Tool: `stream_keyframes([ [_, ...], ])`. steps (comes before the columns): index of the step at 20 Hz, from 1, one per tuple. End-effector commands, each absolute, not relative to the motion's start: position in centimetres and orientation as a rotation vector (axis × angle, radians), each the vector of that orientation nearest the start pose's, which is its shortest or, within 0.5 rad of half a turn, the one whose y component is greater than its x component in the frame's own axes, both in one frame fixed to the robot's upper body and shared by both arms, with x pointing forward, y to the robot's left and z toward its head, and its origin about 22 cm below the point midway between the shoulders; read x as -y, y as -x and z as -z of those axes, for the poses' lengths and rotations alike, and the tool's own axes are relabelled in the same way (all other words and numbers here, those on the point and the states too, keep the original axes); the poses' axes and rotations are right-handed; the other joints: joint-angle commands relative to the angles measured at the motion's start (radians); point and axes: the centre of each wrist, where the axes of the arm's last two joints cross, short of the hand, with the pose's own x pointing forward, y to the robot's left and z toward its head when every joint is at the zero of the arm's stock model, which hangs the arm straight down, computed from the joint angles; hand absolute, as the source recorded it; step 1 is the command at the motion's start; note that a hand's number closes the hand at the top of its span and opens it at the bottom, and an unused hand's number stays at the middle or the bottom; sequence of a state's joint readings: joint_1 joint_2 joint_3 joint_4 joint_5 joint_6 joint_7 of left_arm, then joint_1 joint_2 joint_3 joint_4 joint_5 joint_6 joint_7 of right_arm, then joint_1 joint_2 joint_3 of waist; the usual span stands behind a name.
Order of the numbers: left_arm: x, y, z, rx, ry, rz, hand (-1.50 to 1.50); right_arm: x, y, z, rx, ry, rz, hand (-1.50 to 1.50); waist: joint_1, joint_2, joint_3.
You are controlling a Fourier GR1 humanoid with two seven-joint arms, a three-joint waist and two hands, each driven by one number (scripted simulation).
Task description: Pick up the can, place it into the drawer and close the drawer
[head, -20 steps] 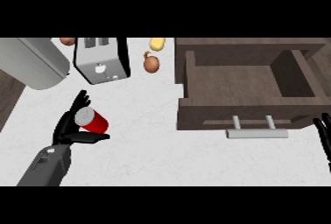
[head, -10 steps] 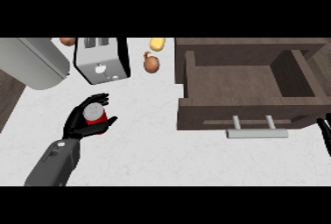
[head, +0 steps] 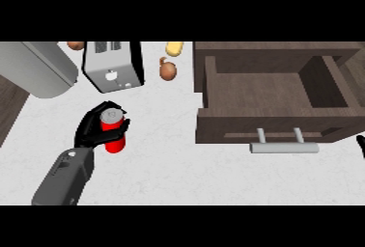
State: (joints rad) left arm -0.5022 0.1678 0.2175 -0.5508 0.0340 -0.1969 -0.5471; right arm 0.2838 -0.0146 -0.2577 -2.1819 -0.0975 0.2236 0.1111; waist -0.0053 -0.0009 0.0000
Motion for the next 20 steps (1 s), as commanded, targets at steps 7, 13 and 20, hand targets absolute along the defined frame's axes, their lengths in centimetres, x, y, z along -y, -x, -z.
stream_keyframes([
  [7,-28.4,-30.5,7.2,1.618,-0.055,-0.169,1.5,29.6,-14.1,-9.9,1.826,0.175,0.036,-1.5,0.006,-0.002,0.0],
  [13,-25.3,-32.0,2.2,1.691,-0.01,-0.094,1.5,29.6,-14.0,-8.6,1.822,0.187,0.012,-1.5,0.003,-0.001,0.0],
  [20,-21.2,-31.7,-2.1,1.76,0.012,0.014,1.5,30.6,-13.8,-10.5,1.839,0.175,0.038,-1.5,0.002,0.0,0.0],
])
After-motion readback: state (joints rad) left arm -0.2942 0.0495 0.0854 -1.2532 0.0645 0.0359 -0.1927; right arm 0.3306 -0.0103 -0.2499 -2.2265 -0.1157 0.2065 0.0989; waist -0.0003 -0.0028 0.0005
